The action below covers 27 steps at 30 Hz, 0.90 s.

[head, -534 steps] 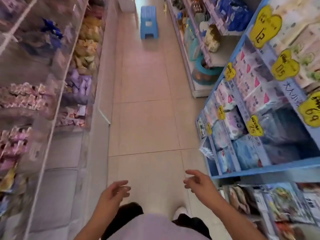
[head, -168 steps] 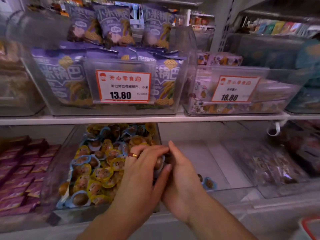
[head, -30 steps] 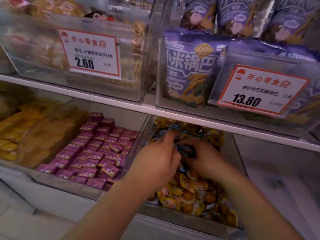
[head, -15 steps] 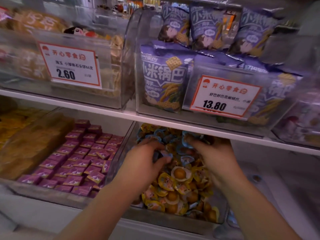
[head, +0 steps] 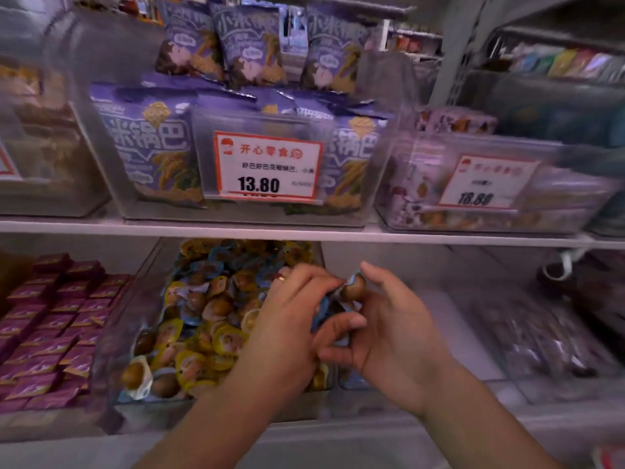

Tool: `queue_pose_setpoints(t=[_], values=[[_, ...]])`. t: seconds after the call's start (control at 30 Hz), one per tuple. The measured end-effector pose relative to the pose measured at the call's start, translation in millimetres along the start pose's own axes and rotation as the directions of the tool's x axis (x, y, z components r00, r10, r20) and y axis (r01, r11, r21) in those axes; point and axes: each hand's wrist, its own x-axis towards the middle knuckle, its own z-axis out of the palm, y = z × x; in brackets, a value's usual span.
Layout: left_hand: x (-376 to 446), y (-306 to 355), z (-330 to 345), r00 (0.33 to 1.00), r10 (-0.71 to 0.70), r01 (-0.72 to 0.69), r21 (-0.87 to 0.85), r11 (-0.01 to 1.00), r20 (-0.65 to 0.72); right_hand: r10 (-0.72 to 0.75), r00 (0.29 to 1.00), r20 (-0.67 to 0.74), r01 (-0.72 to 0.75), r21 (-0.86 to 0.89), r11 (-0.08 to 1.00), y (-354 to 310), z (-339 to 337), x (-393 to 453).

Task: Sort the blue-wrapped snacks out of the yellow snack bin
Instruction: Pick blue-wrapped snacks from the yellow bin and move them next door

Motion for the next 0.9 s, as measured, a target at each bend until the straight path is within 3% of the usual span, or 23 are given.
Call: queue_pose_setpoints(t=[0.1, 0.27, 0.37, 0.53, 0.63, 0.7, 0.77, 0.9], values=[[4.8, 8.5, 12.3, 0.989, -0.003, -0.019, 0.145, 0.989, 0.147, -0.001, 0.999, -0.042, 0.0, -0.022, 1.0, -7.8, -20.0, -6.5], [13.6, 19.4, 38.0, 0.934, -0.02, 0.026, -0.013, 1.0, 0.357, -0.017, 0.999, -0.041, 0.014, -0.065, 0.998, -10.3, -53.2, -3.2], [16.9, 28.3, 54.1, 0.907, -0.014, 0.004, 0.023, 1.0, 0.42, -0.036, 0.998, -0.06, 0.032, -0.07, 0.997, -9.4, -68.5, -1.0], [29.2, 21.8, 60.3, 0.94, 0.042, -0.084, 0.108, 0.991, 0.339, -0.091, 0.987, -0.136, 0.087, -0.03, 0.996, -21.0, -98.1, 8.5], [33.6, -1.2, 46.5, 0.977, 0.011, -0.048, 0.166, 0.985, 0.214, -0.22, 0.895, -0.389, 0.136, -0.233, 0.963, -27.3, -121.3, 24.4], [31.5, -23.8, 30.3, 0.984, -0.115, 0.086, 0.201, 0.976, 0.138, -0.329, 0.818, -0.472, 0.041, -0.523, 0.852, -32.5, -134.0, 35.2], [26.5, -47.0, 12.1, 0.974, -0.213, 0.186, 0.276, 0.943, 0.073, -0.422, 0.79, -0.444, -0.082, -0.759, 0.645, -39.4, -145.6, 45.3], [15.6, -82.5, -24.6, 0.933, -0.344, 0.248, 0.508, 0.825, 0.104, -0.562, 0.754, -0.338, -0.164, -0.927, 0.338, -44.0, -148.3, 60.1]])
